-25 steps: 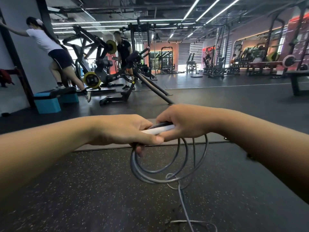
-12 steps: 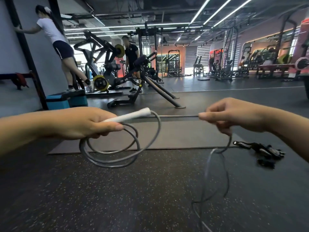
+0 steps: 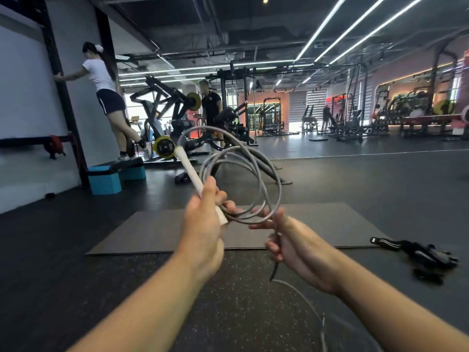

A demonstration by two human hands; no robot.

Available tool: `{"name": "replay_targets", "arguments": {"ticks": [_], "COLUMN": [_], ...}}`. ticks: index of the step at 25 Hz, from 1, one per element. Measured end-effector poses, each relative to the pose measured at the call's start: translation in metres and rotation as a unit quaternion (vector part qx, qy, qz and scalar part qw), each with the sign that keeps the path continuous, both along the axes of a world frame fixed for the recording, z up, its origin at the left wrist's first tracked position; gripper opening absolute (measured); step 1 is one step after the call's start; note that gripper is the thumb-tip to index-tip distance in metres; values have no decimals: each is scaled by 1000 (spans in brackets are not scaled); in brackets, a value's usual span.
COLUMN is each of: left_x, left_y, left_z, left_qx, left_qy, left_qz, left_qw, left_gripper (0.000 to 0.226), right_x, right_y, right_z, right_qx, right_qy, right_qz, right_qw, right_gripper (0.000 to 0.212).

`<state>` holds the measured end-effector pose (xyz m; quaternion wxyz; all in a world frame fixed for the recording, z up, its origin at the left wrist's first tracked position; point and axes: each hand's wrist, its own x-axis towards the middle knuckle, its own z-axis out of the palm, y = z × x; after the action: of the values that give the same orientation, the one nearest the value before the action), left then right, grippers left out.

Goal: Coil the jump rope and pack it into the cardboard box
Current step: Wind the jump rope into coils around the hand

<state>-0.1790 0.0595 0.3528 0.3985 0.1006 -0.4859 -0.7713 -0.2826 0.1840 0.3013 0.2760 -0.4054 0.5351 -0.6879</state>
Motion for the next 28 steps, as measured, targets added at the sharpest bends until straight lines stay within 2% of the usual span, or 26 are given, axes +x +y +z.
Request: {"name": "replay_targets", "arguments": {"ticks": [2, 4, 6, 9, 10, 12, 14, 18, 19, 20, 21, 23, 24, 25, 26, 28], "left_x": [-13, -20, -22, -22, -24, -27, -34, -25, -21, -16, -9, 7, 16, 23, 27, 23], "left_y": [25, 39, 46, 54, 54, 50, 45, 45, 44, 42, 41, 37, 33, 28, 25, 17], "left_z": [-11, -25, -32, -26, -25, -27, -36, -38, -37, -36, -33, -18, -9, 3, 17, 39], "left_qx": [18, -19, -14, 55, 42, -39, -111, -84, -81, -80, -87, -165, -244, -350, -487, -737], "left_qy": [-12, -76, -94, -32, -26, -61, -105, -142, -158, -175, -195, -200, -167, -131, -124, -205], "left_qz": [33, 84, 105, 54, 49, 74, 85, -18, -21, -1, 60, 256, 342, 395, 399, 303], "left_qw": [999, 993, 990, 996, 998, 995, 985, 986, 984, 981, 975, 931, 892, 839, 767, 568], "left_gripper": [27, 32, 36, 42, 44, 42, 38, 23, 31, 51, 77, 120, 128, 128, 125, 120], "right_x": [24, 35, 37, 40, 40, 40, 32, 9, 3, -3, -9, -21, -26, -28, -31, -32], "right_y": [-19, -28, -30, -31, -33, -38, -43, -33, -26, -18, -10, 2, 6, 11, 14, 16], "right_z": [1, 5, 10, 9, 8, 4, 0, 4, 8, 15, 23, 41, 48, 56, 61, 70], "right_qx": [-51, -93, -102, -99, -98, -106, -117, -90, -69, -38, 6, 96, 126, 141, 155, 185], "right_qy": [-58, -131, -141, -134, -135, -120, -90, 66, 115, 168, 224, 331, 373, 411, 448, 521], "right_qz": [-37, -107, -160, -161, -160, -169, -200, -288, -296, -301, -303, -290, -273, -256, -245, -237], "right_qw": [996, 981, 972, 973, 973, 973, 969, 951, 946, 938, 926, 893, 878, 864, 846, 799], "right_gripper": [72, 38, 21, 20, 24, 31, 35, 35, 31, 26, 23, 22, 22, 21, 20, 18]}}
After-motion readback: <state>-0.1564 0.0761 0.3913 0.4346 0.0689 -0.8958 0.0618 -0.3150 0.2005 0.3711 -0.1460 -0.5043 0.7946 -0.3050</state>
